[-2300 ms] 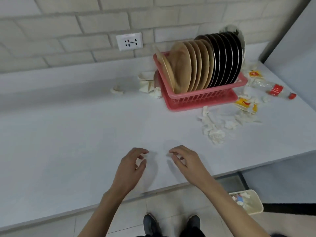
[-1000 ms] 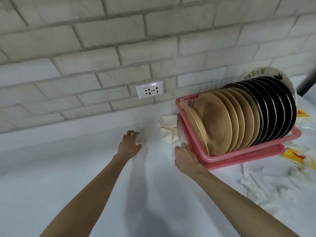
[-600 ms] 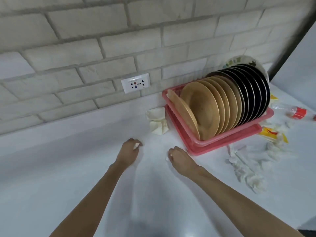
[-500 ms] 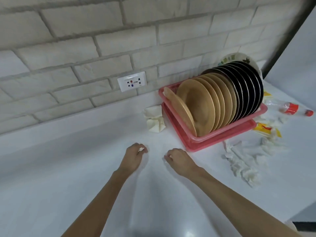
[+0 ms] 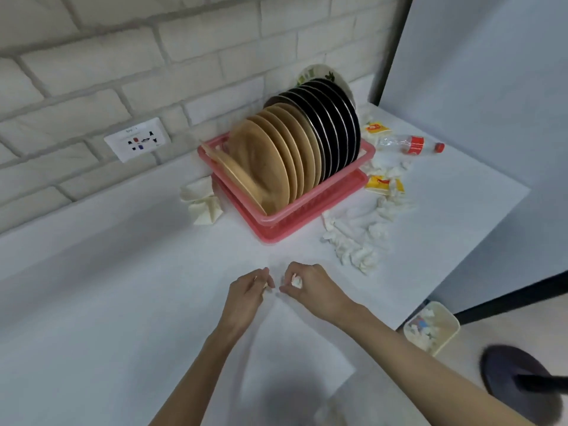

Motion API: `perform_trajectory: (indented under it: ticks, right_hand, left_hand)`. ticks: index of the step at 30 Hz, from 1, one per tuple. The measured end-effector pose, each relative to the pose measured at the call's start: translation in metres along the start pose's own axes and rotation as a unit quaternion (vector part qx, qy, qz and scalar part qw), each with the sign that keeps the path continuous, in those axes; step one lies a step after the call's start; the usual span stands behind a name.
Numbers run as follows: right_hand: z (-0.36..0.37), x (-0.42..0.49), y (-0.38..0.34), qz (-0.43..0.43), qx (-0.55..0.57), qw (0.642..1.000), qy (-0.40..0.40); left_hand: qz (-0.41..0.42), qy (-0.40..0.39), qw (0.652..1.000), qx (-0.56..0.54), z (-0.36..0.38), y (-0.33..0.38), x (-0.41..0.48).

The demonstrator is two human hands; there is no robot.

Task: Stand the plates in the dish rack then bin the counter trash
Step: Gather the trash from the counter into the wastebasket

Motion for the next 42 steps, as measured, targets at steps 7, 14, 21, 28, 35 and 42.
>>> perform_trajectory:
  ticks: [7,14,21,28,35,42]
  right_hand:
    - [-0.070,-0.088,0.070,0.056,0.057,0.996,0.048]
    - [-0.144,-0.194,0.143,0.119,0.030,0.990,0.075]
    - [-0.193,-0.270,0.212,0.213,0.030,0.968,0.128]
    - [-0.221,-0.295,0.265,0.256,0.107,0.943,0.182]
    - [-0.256,-0.280,0.297,0.262,0.076,0.943,0.192]
    - [-0.289,-0.239,0.313,0.271,0.133,0.935,0.185]
  left_hand:
    - [0.047,-0.034,0.998,0.035,0.099,0.047,-0.034]
    - [0.085,-0.082,0.992,0.039,0.218,0.099,-0.080]
    - [0.140,-0.176,0.968,0.113,0.324,0.119,-0.101]
    - [0.160,-0.179,0.962,0.129,0.390,0.138,-0.093]
    - [0.118,-0.191,0.967,0.120,0.433,0.163,-0.054]
    - [0.194,-0.222,0.945,0.140,0.452,0.175,-0.005]
Point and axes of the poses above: each hand's wrist, its own x-axis towards the middle knuckle, its own z-axis out of the palm, y = z × x, the point moved 1 cm from there along x, towards the middle knuckle, and after that the axes turned 8 degrees about x, right-handed, at the moved point
